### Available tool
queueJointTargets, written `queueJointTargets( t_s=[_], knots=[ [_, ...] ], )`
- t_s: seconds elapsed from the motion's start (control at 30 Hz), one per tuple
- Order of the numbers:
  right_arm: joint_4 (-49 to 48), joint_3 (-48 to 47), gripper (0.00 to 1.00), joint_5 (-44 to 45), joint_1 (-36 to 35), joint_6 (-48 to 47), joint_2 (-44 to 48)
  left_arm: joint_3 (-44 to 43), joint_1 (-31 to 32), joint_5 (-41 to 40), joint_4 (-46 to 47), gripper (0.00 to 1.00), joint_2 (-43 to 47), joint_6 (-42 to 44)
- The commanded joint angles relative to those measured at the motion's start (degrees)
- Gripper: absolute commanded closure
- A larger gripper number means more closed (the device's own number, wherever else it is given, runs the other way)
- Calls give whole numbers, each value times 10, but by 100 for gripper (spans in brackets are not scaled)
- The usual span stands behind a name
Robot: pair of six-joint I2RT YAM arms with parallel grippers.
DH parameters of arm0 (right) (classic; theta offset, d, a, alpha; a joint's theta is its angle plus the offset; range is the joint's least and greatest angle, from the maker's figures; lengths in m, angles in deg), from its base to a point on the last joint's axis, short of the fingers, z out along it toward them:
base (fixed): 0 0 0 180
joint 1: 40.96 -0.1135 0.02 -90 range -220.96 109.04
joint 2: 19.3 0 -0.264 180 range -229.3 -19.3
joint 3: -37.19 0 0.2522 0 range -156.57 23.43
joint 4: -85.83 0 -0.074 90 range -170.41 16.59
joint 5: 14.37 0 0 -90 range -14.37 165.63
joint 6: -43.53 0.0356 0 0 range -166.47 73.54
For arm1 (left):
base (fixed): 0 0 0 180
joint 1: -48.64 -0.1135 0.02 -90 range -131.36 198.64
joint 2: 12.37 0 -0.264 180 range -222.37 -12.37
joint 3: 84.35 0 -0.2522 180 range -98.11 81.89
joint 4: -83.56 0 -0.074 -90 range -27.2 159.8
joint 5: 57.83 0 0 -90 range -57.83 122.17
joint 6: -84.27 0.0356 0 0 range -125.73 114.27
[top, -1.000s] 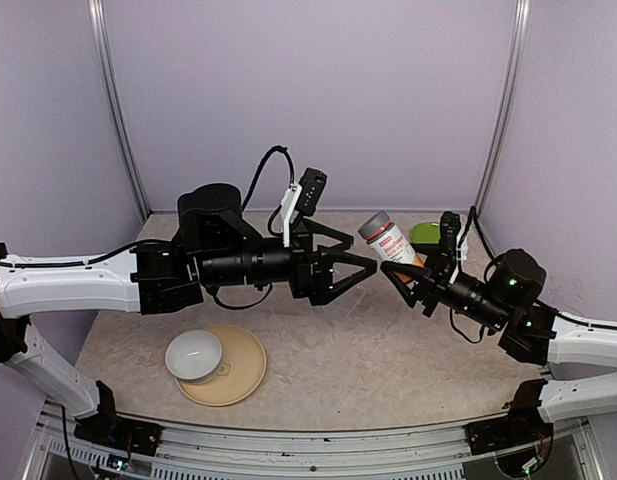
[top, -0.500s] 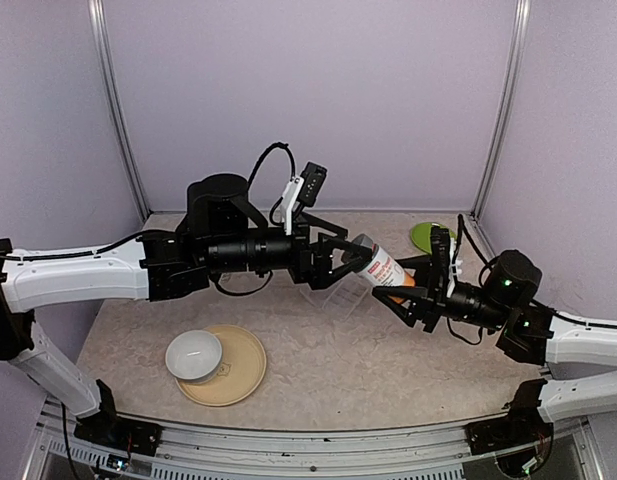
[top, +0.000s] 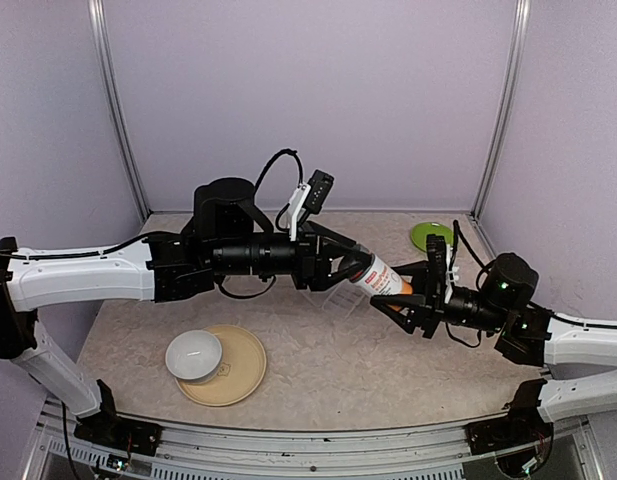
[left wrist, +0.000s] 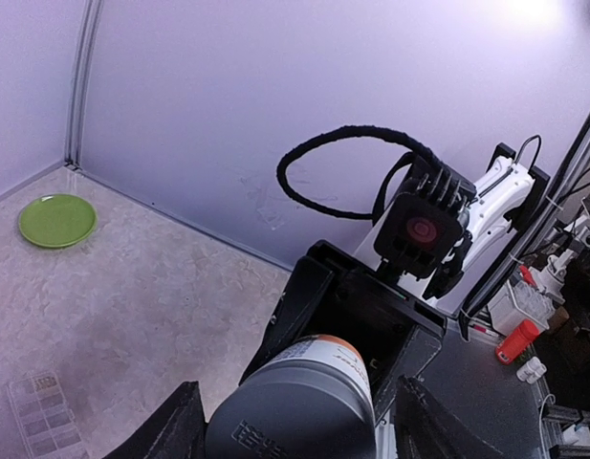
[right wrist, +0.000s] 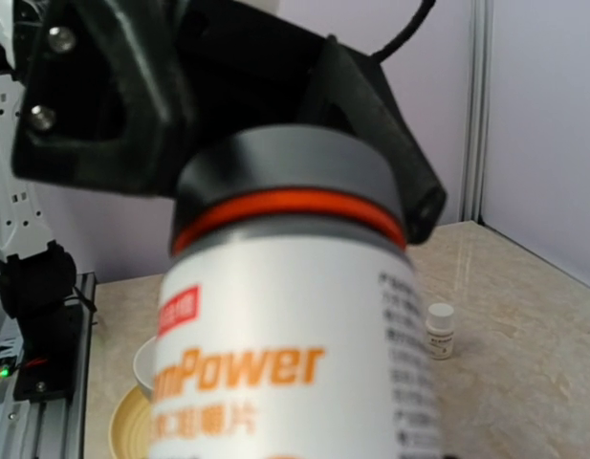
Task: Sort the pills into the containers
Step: Unscrew the lid of the pill bottle from the pill bottle, then place the lid of the pill bottle at the center of the board.
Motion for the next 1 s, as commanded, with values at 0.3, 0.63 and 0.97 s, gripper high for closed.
queueJointTargets(
  t_s=[0.3,0.63,0.97],
  knots=[
    [-23,12,91,31,3,-19,15,-2,-4,-41,11,54,9,-62],
    [-13,24,92,57,3,-51,23,-27,-22,-97,-83,56,8,-129],
    [-16,41,94,76,3,-58,39,-24,-37,-175,-156,55,20,-109]
  ],
)
